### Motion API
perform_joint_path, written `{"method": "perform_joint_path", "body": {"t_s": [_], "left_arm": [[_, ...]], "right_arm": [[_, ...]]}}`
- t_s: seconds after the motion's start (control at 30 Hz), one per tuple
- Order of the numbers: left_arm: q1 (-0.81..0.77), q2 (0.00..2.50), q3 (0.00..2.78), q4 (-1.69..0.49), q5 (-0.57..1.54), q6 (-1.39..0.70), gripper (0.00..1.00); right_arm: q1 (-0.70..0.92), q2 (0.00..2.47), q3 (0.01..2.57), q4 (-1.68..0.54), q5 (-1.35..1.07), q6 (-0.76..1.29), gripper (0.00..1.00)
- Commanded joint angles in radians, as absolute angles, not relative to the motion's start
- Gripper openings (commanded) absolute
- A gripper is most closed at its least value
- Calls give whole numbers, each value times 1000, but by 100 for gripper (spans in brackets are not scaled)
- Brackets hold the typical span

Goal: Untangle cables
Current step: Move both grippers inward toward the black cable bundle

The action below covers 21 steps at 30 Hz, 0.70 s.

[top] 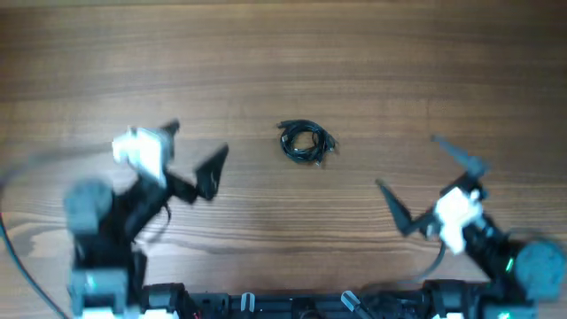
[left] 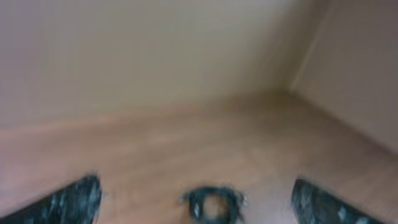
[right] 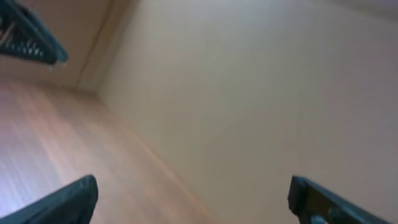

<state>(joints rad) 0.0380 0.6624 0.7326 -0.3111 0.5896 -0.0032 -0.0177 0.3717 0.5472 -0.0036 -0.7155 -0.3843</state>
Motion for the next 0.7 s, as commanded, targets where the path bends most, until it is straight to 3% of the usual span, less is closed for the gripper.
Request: {"method": "perform_joint_path", "body": {"t_s": [0.0, 0.07, 0.1, 0.17, 0.27, 0.33, 0.47, 0.57, 0.6, 0.67], "left_arm": [[41, 1001, 976, -434, 791, -13, 100], [41, 1142, 995, -410, 1037, -36, 100], [37, 1191, 997, -393, 1038, -70, 100], [13, 1246, 1003, -426, 870, -175, 100], [-72, 1279, 1058, -601, 520, -234, 100], [-135, 1328, 1121, -735, 332, -295, 100], [-168, 1493, 1188, -775, 354, -379, 100], [-168, 1575, 1188, -694, 641, -410, 100], [-168, 1597, 1188, -651, 680, -431, 100], [-179, 1631, 1188, -603, 621, -488, 100]], "right_arm": [[-20, 681, 737, -124, -983, -377, 100], [-19, 853, 739, -104, -1312, -312, 100], [-19, 922, 739, -49, -1330, -242, 100], [-19, 1045, 741, 97, -1181, 167, 100], [-14, 1087, 754, 137, -1027, 275, 100], [-9, 1088, 814, 14, -953, 287, 100], [9, 1105, 1036, -481, -649, 165, 100], [20, 1103, 1045, -474, -799, 172, 100], [20, 1104, 1036, -467, -868, 242, 100], [22, 1129, 1029, -438, -786, 314, 100]]}}
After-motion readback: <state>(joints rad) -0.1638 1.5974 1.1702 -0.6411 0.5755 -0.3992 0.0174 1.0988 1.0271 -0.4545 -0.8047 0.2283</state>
